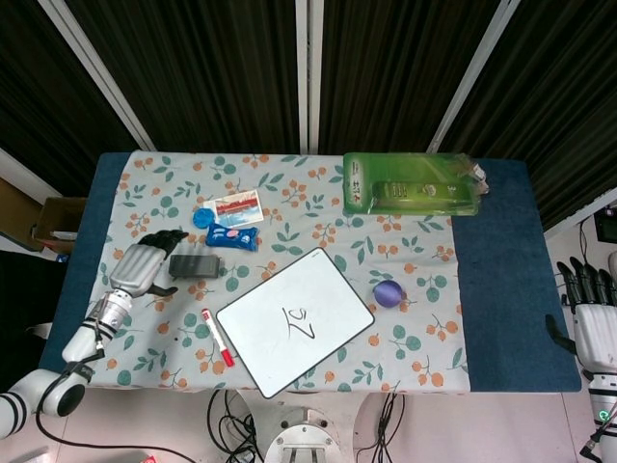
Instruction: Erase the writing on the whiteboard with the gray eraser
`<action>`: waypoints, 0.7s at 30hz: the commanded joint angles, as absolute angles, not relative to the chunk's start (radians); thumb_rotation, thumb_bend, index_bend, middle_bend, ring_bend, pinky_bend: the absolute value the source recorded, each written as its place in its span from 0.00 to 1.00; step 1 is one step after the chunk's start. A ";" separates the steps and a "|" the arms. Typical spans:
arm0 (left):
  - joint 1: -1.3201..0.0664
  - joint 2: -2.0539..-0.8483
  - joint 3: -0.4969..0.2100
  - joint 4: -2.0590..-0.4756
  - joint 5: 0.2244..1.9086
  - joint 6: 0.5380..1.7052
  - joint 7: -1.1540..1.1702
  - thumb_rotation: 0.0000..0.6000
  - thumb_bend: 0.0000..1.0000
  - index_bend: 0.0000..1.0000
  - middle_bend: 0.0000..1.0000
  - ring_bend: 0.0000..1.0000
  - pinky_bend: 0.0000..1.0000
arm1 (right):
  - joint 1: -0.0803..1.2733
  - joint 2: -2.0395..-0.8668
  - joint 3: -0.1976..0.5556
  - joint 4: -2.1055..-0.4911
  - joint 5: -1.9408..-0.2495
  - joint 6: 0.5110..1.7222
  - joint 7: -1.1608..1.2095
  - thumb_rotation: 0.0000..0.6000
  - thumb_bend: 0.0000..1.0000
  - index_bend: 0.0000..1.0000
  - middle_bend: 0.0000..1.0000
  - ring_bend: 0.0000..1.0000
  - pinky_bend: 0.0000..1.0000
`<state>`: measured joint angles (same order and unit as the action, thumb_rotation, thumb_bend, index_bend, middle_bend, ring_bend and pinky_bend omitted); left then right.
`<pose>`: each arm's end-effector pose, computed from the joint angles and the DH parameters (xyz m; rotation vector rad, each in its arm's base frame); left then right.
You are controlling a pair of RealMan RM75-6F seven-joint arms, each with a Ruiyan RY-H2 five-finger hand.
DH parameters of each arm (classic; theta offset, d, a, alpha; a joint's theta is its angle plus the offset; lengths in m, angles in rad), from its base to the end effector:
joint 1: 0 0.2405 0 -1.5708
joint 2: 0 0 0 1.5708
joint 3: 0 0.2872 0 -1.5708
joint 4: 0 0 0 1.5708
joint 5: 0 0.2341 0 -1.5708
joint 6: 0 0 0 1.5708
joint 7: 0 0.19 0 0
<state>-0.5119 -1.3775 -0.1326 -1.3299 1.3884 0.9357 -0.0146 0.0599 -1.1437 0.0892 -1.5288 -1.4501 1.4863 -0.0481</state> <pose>-0.2966 0.3878 0.0151 -1.7727 -1.0169 -0.8212 -0.3742 -0.2322 0.1628 1.3291 -0.8301 0.8108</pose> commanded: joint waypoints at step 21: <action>-0.596 -1.513 -0.133 -1.196 1.324 0.892 -0.009 1.00 0.23 0.28 0.27 0.23 0.29 | 0.062 -1.161 0.095 -1.504 -1.436 1.481 -0.034 1.00 0.26 0.00 0.00 0.00 0.00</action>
<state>-0.5953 -1.5114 -0.1338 -1.1977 1.3265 0.8923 -0.0106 0.0619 -1.1609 0.0955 -1.5044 -1.4357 1.4807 -0.0340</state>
